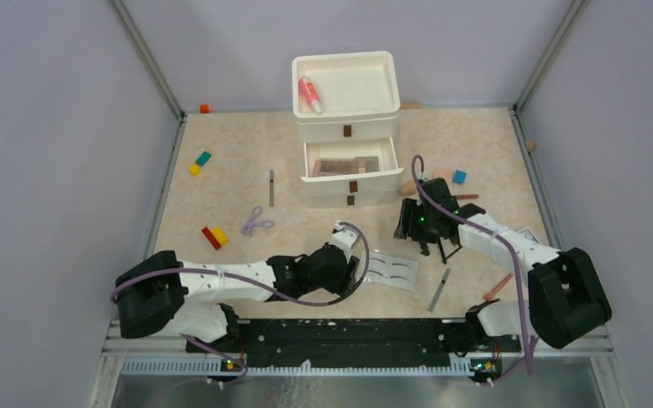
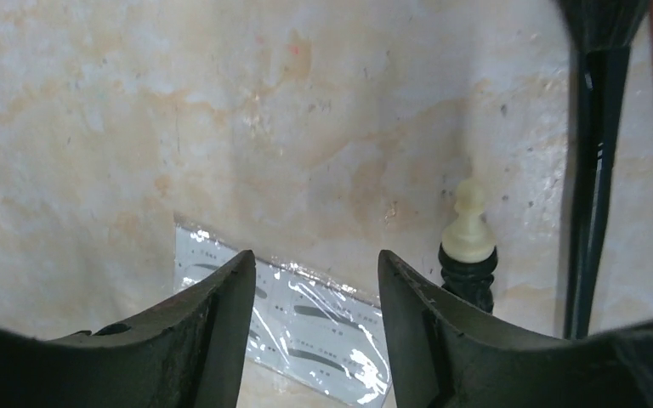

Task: Organize the makeup
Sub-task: Place the makeup tool at the center of the board, then pick up the makeup from the center of the board.

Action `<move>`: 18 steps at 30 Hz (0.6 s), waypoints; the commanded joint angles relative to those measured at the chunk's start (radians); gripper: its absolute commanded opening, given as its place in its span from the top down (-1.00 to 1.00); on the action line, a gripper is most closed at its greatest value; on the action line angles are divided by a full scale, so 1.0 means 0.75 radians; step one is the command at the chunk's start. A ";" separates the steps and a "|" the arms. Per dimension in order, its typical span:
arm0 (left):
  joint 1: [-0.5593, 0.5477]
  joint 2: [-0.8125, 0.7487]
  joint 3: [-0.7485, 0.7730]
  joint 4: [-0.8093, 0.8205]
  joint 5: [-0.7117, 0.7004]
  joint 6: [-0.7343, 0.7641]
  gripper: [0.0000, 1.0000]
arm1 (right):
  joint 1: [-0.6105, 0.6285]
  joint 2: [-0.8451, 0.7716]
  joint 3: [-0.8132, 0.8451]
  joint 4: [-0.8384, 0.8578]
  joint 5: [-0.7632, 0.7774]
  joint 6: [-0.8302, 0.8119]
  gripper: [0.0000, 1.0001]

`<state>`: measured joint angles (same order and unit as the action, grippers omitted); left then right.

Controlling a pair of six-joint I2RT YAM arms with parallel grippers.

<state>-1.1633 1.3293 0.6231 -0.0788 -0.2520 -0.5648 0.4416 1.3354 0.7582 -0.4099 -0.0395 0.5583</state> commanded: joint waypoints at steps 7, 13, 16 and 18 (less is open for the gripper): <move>-0.113 0.173 -0.003 0.286 0.179 0.068 0.25 | 0.037 -0.004 -0.115 0.105 -0.048 -0.072 0.43; -0.138 0.305 0.012 0.298 0.158 0.036 0.29 | 0.093 0.039 -0.140 0.041 0.029 -0.062 0.56; -0.138 0.350 0.008 0.300 0.126 0.012 0.30 | 0.123 0.011 -0.191 0.021 0.020 -0.042 0.58; -0.138 0.375 0.009 0.301 0.105 -0.005 0.31 | 0.143 -0.011 -0.228 0.010 0.012 -0.018 0.60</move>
<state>-1.2617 1.5528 0.6342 0.1745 -0.1486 -0.5365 0.5167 1.3575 0.6403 -0.3679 -0.0433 0.5205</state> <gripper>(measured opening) 0.349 0.210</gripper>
